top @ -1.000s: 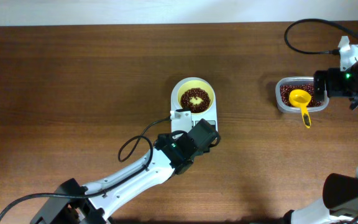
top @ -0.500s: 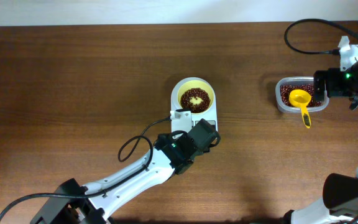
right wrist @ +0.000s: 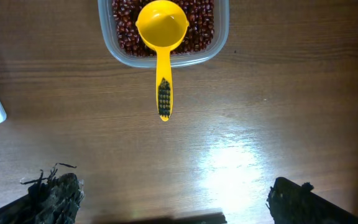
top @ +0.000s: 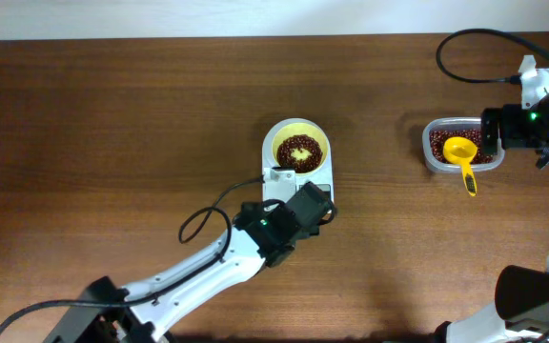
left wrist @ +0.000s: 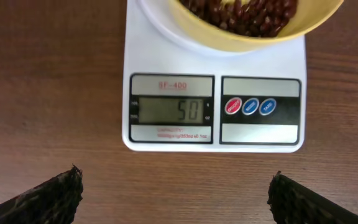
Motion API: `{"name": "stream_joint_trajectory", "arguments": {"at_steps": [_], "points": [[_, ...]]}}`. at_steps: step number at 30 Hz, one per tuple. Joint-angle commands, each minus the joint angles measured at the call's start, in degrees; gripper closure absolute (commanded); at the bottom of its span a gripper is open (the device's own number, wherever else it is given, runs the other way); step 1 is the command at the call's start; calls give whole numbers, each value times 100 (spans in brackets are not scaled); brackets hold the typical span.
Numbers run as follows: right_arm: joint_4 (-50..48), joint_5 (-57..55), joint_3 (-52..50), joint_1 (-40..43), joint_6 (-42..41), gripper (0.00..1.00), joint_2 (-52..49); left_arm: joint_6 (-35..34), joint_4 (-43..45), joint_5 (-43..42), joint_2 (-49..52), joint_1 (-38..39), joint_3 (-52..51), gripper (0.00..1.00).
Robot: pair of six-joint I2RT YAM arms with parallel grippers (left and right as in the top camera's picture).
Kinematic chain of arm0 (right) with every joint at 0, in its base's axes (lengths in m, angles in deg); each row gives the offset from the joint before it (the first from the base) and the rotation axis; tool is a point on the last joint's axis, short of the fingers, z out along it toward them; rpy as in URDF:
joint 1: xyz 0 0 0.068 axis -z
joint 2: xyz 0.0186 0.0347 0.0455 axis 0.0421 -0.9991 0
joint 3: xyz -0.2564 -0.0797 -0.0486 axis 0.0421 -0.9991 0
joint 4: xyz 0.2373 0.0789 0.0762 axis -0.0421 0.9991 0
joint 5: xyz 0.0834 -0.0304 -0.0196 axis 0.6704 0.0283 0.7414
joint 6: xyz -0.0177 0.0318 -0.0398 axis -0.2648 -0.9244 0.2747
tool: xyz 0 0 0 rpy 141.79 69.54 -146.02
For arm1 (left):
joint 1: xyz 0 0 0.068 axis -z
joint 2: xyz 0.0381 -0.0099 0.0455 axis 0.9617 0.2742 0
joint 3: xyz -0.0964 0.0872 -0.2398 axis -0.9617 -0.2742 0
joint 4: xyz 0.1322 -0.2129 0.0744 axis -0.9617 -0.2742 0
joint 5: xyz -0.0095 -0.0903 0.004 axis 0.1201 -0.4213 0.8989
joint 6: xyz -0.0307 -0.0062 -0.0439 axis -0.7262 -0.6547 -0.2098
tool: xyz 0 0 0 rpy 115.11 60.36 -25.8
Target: Scoop item into bowl and weigh 50g on scale
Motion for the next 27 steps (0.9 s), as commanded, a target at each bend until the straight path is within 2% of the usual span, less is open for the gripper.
{"name": "stream_joint_trajectory", "arguments": {"at_steps": [1, 5, 9, 13, 17, 22, 27], "points": [[-15, -61, -42, -13, -17, 1, 61, 632, -24, -68, -579, -264, -208, 1], [-15, -61, -42, -13, -17, 1, 61, 879, 179, -402, -1447, -820, -929, 1], [-15, -61, -42, -13, -15, 1, 61, 1663, 1141, -988, -2848, -1639, -2048, 1], [-15, -61, -42, -13, -15, 1, 61, 1906, 1309, -1043, -4142, -2256, -2739, 1], [-15, -61, -42, -13, -15, 1, 61, 2573, 2192, -1663, -5287, -3080, -3462, 1], [-15, -61, -42, -13, -15, 1, 61, 2852, 3475, -2253, -6467, -3987, -4369, 1], [-15, -61, -42, -13, -17, 1, 61, 2879, 4124, -2387, -7547, -4494, -4996, 1]]}}
